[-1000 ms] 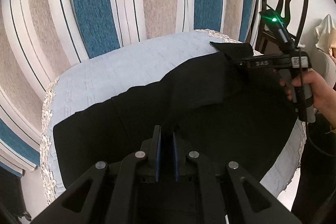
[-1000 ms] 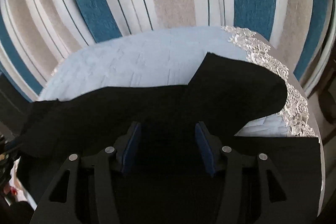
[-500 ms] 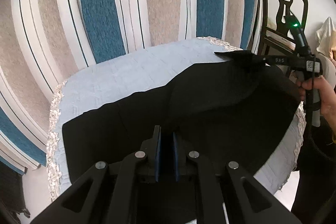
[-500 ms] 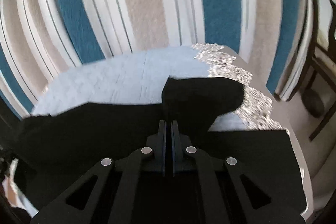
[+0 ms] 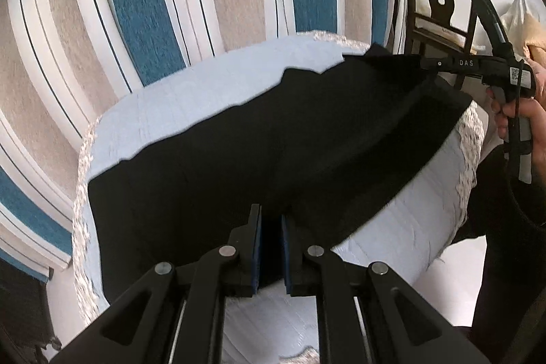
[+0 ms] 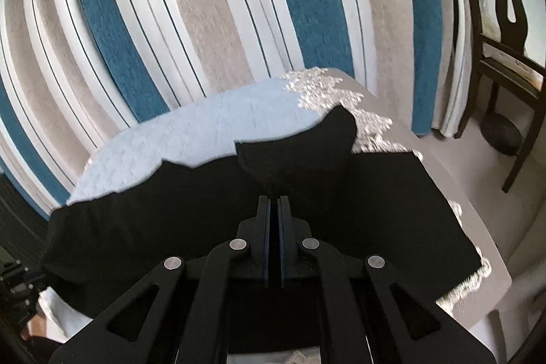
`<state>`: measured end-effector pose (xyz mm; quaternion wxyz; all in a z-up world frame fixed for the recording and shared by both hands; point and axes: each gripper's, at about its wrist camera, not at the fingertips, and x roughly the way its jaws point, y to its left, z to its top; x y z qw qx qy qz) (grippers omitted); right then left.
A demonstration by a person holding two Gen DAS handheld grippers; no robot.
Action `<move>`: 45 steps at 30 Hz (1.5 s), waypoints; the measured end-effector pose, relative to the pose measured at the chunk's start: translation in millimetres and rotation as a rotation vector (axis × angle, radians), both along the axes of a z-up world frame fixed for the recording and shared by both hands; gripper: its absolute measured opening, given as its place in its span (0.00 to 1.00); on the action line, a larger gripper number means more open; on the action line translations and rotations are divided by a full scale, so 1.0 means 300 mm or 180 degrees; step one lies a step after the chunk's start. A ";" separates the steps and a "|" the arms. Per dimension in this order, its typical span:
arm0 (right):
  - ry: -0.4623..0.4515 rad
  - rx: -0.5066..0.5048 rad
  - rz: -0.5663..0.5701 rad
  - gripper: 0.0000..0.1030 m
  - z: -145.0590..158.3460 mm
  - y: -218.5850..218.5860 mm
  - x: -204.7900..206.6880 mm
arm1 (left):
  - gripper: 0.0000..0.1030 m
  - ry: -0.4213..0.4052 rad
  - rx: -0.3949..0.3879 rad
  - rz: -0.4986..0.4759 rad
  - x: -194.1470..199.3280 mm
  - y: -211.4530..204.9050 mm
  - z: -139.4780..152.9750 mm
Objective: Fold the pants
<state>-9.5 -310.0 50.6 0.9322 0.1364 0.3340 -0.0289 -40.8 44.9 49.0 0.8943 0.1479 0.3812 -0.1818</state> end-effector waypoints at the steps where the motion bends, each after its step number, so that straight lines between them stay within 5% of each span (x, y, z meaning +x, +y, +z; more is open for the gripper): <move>1: 0.0022 0.0012 -0.0018 0.03 -0.013 -0.004 -0.006 | 0.12 0.0004 0.0037 -0.0011 -0.008 -0.006 -0.008; 13: 0.0181 0.0076 -0.0089 0.03 -0.117 -0.025 -0.062 | 0.12 0.0165 0.0178 0.0011 -0.062 0.000 -0.071; 19: 0.0231 0.0048 -0.0100 0.10 -0.136 -0.039 -0.091 | 0.12 0.0261 -0.0029 0.0036 -0.077 0.023 -0.066; 22: 0.0199 -0.0097 -0.0167 0.23 -0.119 -0.035 -0.115 | 0.25 0.0321 -0.0231 0.0029 -0.088 0.029 -0.048; 24: 0.0096 -0.0207 -0.0171 0.25 -0.097 -0.030 -0.133 | 0.44 0.0279 -0.0354 0.0045 -0.101 0.027 -0.024; 29: -0.0191 -0.0751 -0.0120 0.52 -0.016 0.010 -0.075 | 0.63 0.0035 -0.0739 -0.0073 -0.099 0.001 0.063; 36: 0.0033 -0.0994 0.0443 0.52 -0.056 0.101 0.114 | 0.63 0.0119 -0.0984 -0.0149 0.030 -0.089 0.006; 40: 0.0290 -0.1448 0.0319 0.52 -0.128 0.124 0.204 | 0.63 0.0236 -0.1024 -0.0135 0.077 -0.121 -0.025; 42: 0.0288 -0.1361 0.0275 0.51 -0.133 0.101 0.219 | 0.63 0.0305 -0.0985 -0.0208 0.084 -0.139 -0.038; 45: 0.0267 -0.1062 0.0054 0.13 -0.112 0.031 0.206 | 0.63 0.0298 -0.0764 -0.0226 0.086 -0.172 -0.064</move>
